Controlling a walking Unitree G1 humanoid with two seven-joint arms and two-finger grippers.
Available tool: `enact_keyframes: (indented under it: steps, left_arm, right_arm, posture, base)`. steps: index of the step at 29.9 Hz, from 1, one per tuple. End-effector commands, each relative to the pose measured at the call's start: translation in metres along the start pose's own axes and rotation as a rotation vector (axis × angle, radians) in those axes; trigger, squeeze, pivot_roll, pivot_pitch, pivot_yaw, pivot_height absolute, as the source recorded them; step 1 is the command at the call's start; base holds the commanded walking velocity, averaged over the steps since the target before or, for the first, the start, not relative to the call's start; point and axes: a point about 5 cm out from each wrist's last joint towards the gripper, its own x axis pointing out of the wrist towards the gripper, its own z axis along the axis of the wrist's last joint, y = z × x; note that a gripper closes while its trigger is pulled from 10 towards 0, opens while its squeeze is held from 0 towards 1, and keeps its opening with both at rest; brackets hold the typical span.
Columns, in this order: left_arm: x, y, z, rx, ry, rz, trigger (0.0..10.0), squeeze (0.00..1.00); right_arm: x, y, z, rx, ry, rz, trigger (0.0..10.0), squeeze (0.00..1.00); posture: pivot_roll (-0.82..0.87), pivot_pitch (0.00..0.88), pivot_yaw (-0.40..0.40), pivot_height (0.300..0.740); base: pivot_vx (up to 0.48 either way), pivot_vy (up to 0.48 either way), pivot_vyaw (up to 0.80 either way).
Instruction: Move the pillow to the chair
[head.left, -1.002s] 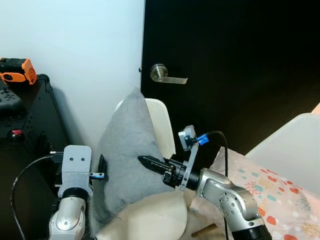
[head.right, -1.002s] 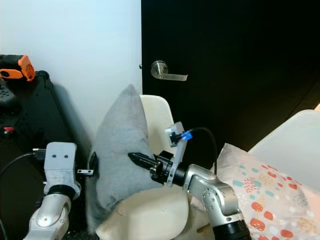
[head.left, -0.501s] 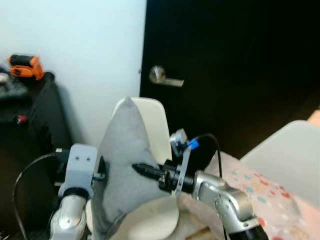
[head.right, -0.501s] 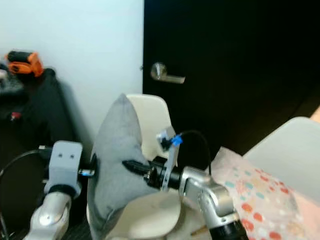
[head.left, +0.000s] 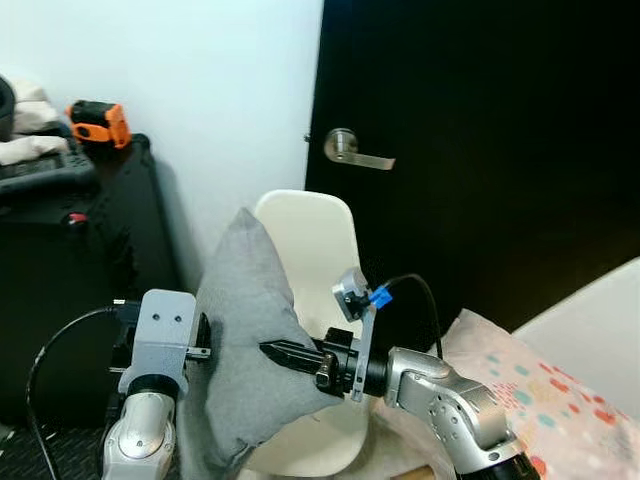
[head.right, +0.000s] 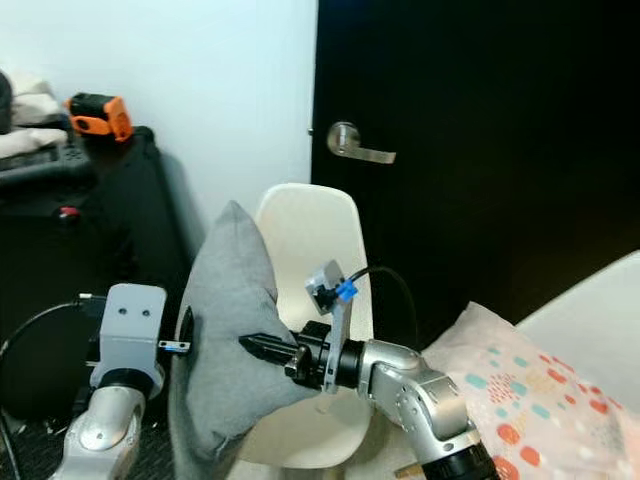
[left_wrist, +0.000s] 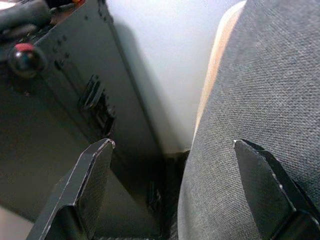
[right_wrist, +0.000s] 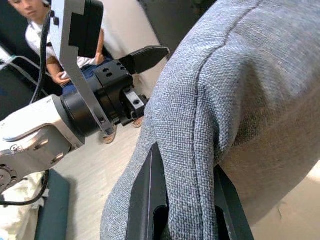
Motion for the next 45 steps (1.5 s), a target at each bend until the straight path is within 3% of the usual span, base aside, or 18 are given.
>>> enact_keyframes:
  steps: [1,11,19,31,36,45]
  left_arm:
    - [0.0,-0.003,0.0,0.006,0.009,-0.009,10.0,0.0]
    - [0.002,-0.003,0.002,0.0,0.008,-0.011,10.0,0.0]
    - [0.002,-0.003,0.002,-0.008,0.011,-0.017,10.0,0.0]
    - [0.003,-0.005,0.004,-0.017,0.012,-0.034,10.0,0.0]
    - [0.006,-0.007,0.013,-0.046,-0.033,-0.043,10.0,0.0]
    - [0.009,-0.001,0.015,-0.018,-0.034,-0.007,10.0,0.0]
  right_arm:
    - [0.001,0.008,0.017,-0.073,-0.076,0.052,10.0,0.0]
    - [0.002,0.005,0.024,-0.098,-0.116,0.027,10.0,0.0]
    - [0.002,-0.005,0.026,-0.09,-0.138,-0.066,10.0,0.0]
    - [0.002,-0.03,0.026,-0.082,-0.116,-0.297,10.0,0.0]
    - [-0.003,-0.048,0.02,-0.038,-0.055,-0.431,10.0,0.0]
    - [0.009,-0.048,0.027,-0.003,-0.075,-0.411,10.0,0.0]
  posture:
    - [0.02,0.0,-0.088,0.74]
    - [0.02,0.0,-0.09,0.74]
    - [0.02,0.0,-0.087,0.74]
    - [0.02,0.0,-0.089,0.74]
    - [0.02,0.0,-0.088,0.74]
    - [0.03,0.0,-0.096,0.725]
  base:
    - [0.0,0.0,0.8]
    - [0.0,0.0,0.8]
    - [0.0,0.0,0.8]
    - [0.0,-0.32,0.0]
    - [0.0,0.0,0.0]
    - [0.0,0.0,0.0]
